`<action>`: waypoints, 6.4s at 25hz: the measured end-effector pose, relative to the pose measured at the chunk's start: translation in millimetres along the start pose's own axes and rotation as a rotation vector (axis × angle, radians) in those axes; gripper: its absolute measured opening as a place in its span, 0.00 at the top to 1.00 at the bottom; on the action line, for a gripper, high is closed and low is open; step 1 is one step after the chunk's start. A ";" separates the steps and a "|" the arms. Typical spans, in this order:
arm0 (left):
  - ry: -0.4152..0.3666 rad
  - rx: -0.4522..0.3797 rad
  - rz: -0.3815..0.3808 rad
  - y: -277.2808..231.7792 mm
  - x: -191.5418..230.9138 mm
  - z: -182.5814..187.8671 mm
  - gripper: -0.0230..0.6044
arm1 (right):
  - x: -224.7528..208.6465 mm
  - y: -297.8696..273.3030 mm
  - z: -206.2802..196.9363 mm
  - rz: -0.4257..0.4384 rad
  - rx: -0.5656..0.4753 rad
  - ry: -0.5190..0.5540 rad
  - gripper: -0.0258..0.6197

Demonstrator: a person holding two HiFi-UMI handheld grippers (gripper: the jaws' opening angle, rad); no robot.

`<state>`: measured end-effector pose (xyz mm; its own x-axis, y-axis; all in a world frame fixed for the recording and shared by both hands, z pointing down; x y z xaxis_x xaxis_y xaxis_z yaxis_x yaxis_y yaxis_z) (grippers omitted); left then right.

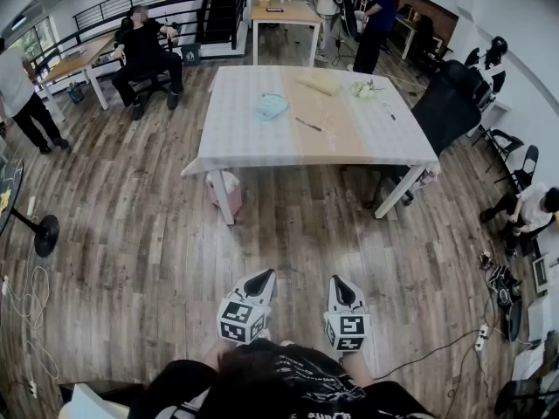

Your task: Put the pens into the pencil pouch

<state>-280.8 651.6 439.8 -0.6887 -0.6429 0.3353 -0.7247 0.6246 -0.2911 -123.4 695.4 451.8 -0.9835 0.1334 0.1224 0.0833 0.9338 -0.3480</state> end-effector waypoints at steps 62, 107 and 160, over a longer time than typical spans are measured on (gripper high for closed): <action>0.122 -0.063 0.222 -326.8 77.7 70.0 0.93 | -250.4 -286.2 -1.7 0.152 -0.011 -0.031 0.95; 0.059 -0.020 0.109 -580.8 355.2 248.9 0.93 | -304.0 -633.9 106.4 0.024 0.059 -0.105 0.93; 0.164 -0.094 0.498 -630.8 432.8 278.1 0.93 | -304.8 -834.2 69.1 0.614 0.419 0.290 0.86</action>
<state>-128.0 -143.9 519.4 -0.9309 -0.1857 0.3146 -0.3009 0.8782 -0.3718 95.7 -147.2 640.6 -0.6957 0.7183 0.0126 0.4726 0.4708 -0.7450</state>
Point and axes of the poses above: the fingertips, and each gripper's own axes: y backward along the fingers, x to its left, z out of its top, the point moved 1 cm from there along y, backward along the fingers, and after that the axes turned 5 degrees about y, right-handed, at the moved point
